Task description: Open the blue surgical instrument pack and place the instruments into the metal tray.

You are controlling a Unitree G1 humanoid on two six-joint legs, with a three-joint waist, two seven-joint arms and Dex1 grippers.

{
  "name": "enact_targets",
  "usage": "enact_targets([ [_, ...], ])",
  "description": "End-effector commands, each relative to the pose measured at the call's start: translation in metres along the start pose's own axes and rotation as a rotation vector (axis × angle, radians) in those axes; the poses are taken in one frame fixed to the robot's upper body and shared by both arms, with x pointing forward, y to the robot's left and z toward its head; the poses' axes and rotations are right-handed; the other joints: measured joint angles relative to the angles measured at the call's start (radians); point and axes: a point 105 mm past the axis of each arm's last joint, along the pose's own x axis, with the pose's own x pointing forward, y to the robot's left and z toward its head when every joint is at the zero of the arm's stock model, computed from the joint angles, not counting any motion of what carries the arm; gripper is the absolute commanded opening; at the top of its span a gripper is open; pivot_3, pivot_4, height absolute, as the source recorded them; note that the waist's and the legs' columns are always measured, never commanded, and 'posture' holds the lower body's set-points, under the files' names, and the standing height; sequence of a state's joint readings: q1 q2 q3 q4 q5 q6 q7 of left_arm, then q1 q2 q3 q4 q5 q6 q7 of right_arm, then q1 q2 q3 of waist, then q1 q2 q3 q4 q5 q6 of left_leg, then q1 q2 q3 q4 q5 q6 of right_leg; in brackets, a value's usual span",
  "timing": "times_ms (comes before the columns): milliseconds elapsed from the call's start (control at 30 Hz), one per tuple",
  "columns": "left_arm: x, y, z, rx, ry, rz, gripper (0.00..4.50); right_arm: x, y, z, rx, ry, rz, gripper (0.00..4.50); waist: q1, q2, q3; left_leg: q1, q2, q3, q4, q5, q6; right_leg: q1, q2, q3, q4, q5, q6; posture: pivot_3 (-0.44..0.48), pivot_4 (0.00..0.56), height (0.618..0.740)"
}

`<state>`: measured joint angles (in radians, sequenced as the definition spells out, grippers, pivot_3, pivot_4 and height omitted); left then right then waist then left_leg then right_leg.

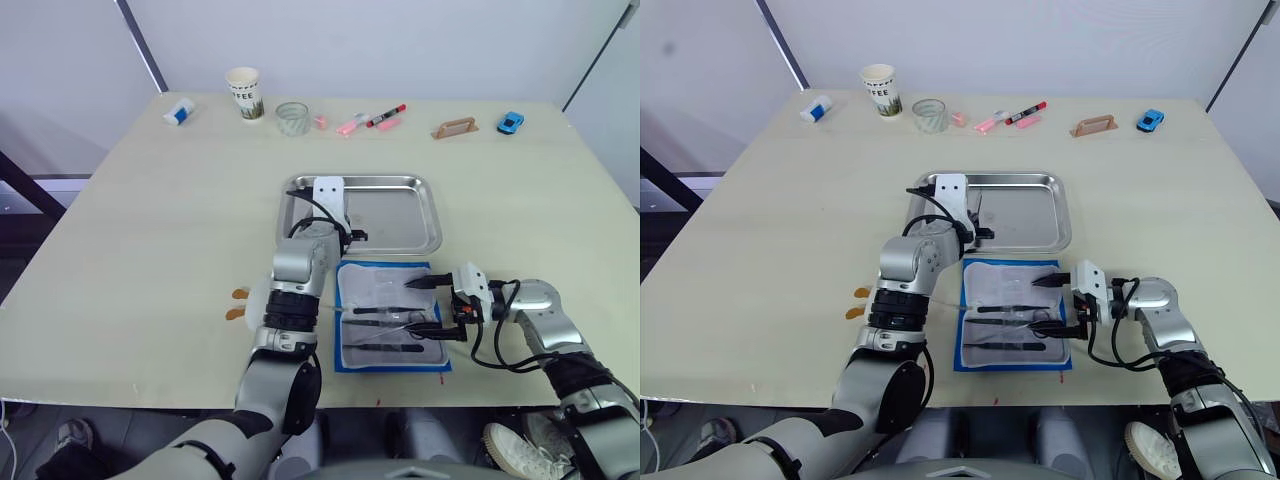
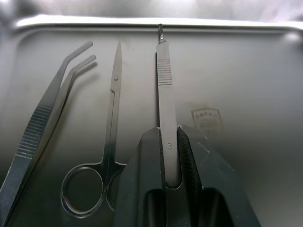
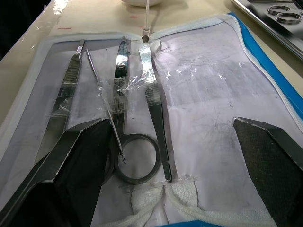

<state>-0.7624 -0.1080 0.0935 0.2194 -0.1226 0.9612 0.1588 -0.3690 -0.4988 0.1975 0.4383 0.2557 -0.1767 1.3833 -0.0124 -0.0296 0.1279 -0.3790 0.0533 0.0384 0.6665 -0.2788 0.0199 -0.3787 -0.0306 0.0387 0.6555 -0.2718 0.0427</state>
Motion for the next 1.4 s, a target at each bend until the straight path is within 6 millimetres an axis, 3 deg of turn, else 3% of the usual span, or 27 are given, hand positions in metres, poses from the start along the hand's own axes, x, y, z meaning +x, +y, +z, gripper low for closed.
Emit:
enact_targets([
  [33, -0.006, -0.006, 0.014, -0.016, -0.047, -0.03, 1.02, 0.0, 0.014, -0.026, 0.088, 0.09, 0.031, 4.5, 0.0, 0.0, 0.0, 0.0, 0.0, 0.0, 0.0, 0.0, 0.0, 0.0, 0.0, 0.0, 0.0, 0.0, 0.0, 0.0, 0.15, 0.74],
  [200, -0.013, -0.008, 0.02, -0.02, -0.082, -0.059, 3.31, 0.0, 0.015, -0.026, 0.09, 0.088, 0.031, 4.5, 0.0, 0.0, 0.0, 0.0, 0.0, 0.0, 0.0, 0.0, 0.0, 0.0, 0.0, 0.0, 0.0, 0.0, 0.0, 0.0, 0.15, 0.74],
  [467, -0.045, -0.017, 0.038, 0.02, -0.212, -0.307, 3.31, -0.002, 0.015, -0.025, 0.091, 0.087, 0.027, 4.5, 0.0, 0.001, 0.0, 0.0, 0.0, 0.0, -0.001, 0.002, -0.004, 0.0, -0.001, 0.0, 0.0, 0.0, 0.0, 0.0, 0.15, 0.74],
  [633, -0.089, -0.022, 0.041, 0.196, -0.347, -0.711, 3.31, -0.002, 0.014, -0.025, 0.091, 0.087, 0.029, 4.5, -0.002, 0.003, 0.002, 0.0, 0.0, 0.0, -0.002, 0.003, -0.006, 0.0, -0.001, 0.0, -0.001, 0.0, 0.0, 0.0, 0.15, 0.74],
  [733, -0.108, -0.012, 0.029, 0.276, -0.318, -0.885, 3.31, -0.003, 0.014, -0.024, 0.09, 0.088, 0.028, 4.5, -0.002, 0.003, 0.002, 0.0, 0.0, 0.0, -0.002, 0.004, -0.009, 0.0, -0.002, -0.001, -0.001, 0.0, -0.001, 0.0, 0.15, 0.74],
  [767, -0.115, 0.0, 0.022, 0.316, -0.298, -0.928, 3.31, -0.003, 0.013, -0.024, 0.089, 0.086, 0.026, 4.5, 0.0, 0.003, 0.002, 0.0, 0.0, 0.0, -0.002, 0.004, -0.009, 0.0, -0.003, -0.001, -0.001, 0.0, -0.001, 0.0, 0.15, 0.74],
  [867, -0.127, 0.027, 0.01, 0.409, -0.247, -0.988, 3.31, -0.004, 0.013, -0.023, 0.089, 0.084, 0.024, 4.5, -0.001, 0.004, 0.002, 0.0, 0.001, 0.0, -0.002, 0.001, -0.005, 0.0, -0.004, -0.002, -0.001, -0.001, -0.001, 0.0, 0.15, 0.74],
  [1000, -0.143, 0.047, -0.001, 0.429, -0.197, -1.071, 3.31, -0.006, 0.014, -0.023, 0.089, 0.085, 0.023, 4.5, 0.004, 0.004, 0.003, 0.0, 0.002, 0.0, -0.002, 0.001, -0.004, 0.0, -0.005, -0.003, -0.002, -0.002, -0.004, 0.0, 0.15, 0.74],
  [1133, -0.154, 0.066, -0.014, 0.471, -0.135, -1.106, 4.46, -0.008, 0.015, -0.022, 0.089, 0.086, 0.023, 4.5, 0.002, 0.005, 0.003, -0.001, 0.002, 0.0, -0.002, 0.001, -0.004, 0.0, -0.005, -0.003, -0.003, -0.002, -0.004, 0.0, 0.15, 0.74],
  [1267, -0.162, 0.083, -0.023, 0.534, -0.073, -1.13, 4.46, -0.01, 0.016, -0.021, 0.089, 0.086, 0.023, 4.5, 0.003, 0.005, 0.004, -0.001, 0.002, 0.0, -0.002, 0.001, -0.004, 0.0, -0.005, -0.004, -0.003, -0.003, -0.004, 0.0, 0.15, 0.74],
  [1400, -0.166, 0.088, -0.026, 0.574, -0.051, -1.155, 4.46, -0.012, 0.016, -0.021, 0.09, 0.083, 0.018, 4.5, 0.007, 0.007, 0.005, -0.001, 0.002, 0.0, -0.002, 0.001, -0.003, 0.0, -0.005, -0.004, -0.003, -0.003, -0.004, 0.0, 0.15, 0.74],
])
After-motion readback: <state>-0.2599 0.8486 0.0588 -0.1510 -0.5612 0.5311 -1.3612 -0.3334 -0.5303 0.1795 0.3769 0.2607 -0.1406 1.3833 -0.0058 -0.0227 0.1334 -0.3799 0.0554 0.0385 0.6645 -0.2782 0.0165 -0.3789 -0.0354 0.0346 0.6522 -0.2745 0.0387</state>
